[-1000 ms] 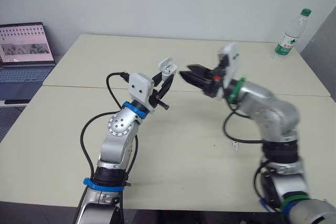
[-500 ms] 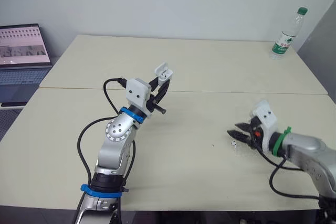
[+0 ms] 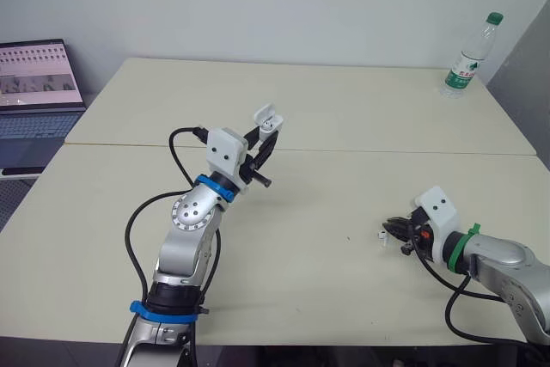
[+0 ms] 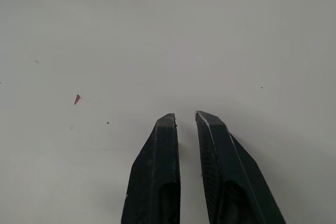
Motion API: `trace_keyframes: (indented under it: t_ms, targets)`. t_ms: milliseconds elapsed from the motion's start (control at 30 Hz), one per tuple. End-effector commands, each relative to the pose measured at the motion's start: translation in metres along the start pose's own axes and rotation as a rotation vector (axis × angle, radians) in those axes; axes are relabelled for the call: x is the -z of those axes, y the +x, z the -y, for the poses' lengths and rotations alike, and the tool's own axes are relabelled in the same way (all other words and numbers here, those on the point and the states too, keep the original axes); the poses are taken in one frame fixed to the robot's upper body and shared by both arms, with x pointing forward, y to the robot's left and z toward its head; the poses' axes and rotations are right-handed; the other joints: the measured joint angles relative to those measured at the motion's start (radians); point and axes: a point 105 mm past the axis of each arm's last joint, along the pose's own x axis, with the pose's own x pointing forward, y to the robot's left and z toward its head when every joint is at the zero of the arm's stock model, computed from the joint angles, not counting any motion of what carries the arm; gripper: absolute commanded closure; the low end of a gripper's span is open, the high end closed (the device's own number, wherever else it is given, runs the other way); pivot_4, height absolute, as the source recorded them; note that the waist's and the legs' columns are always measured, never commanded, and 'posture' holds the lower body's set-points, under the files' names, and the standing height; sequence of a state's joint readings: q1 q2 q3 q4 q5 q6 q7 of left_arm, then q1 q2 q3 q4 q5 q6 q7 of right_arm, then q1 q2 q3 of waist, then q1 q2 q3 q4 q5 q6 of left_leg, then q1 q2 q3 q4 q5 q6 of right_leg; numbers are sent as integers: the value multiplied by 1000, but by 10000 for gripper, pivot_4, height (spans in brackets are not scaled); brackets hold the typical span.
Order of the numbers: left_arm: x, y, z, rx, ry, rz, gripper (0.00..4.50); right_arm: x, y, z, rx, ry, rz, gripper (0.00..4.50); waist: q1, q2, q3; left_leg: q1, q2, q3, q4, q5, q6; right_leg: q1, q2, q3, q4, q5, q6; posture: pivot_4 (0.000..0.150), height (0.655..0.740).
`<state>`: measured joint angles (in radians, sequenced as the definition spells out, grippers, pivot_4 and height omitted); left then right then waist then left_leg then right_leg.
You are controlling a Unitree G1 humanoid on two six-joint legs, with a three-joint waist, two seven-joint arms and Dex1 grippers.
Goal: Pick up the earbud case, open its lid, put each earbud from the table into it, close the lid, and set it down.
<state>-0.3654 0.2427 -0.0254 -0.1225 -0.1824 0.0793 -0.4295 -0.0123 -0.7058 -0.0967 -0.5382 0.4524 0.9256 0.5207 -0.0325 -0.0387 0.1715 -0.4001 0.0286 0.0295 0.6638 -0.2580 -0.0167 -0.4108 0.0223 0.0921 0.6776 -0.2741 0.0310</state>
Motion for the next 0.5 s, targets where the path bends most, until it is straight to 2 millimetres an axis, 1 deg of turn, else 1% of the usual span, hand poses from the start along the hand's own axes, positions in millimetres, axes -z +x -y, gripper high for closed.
trace_keyframes:
  t_ms: [33,67,267,367,500]
  targets:
    - [-20,1,1,12,30,68,37030,-12,-6,-3,5,-32,36,26105,0,0,0,0,0,0,0,0,0,0,0,0,0,0,0,1500,7400]
    - [-20,0,1,12,30,67,37030,-12,-6,-4,0,-27,34,23032,0,0,0,0,0,0,0,0,0,0,0,0,0,0,0,1500,7400]
    - [-20,0,2,10,29,65,37030,-5,-7,-13,-30,-15,-12,23032,0,0,0,0,0,0,0,0,0,0,0,0,0,0,0,1500,7400]
    - [-19,0,2,10,29,62,37030,2,-5,-13,-29,-21,-48,23032,0,0,0,0,0,0,0,0,0,0,0,0,0,0,0,1500,7400]
    - [-19,0,2,11,31,61,37030,5,2,-12,-22,-38,-61,23032,0,0,0,0,0,0,0,0,0,0,0,0,0,0,0,1500,7400]
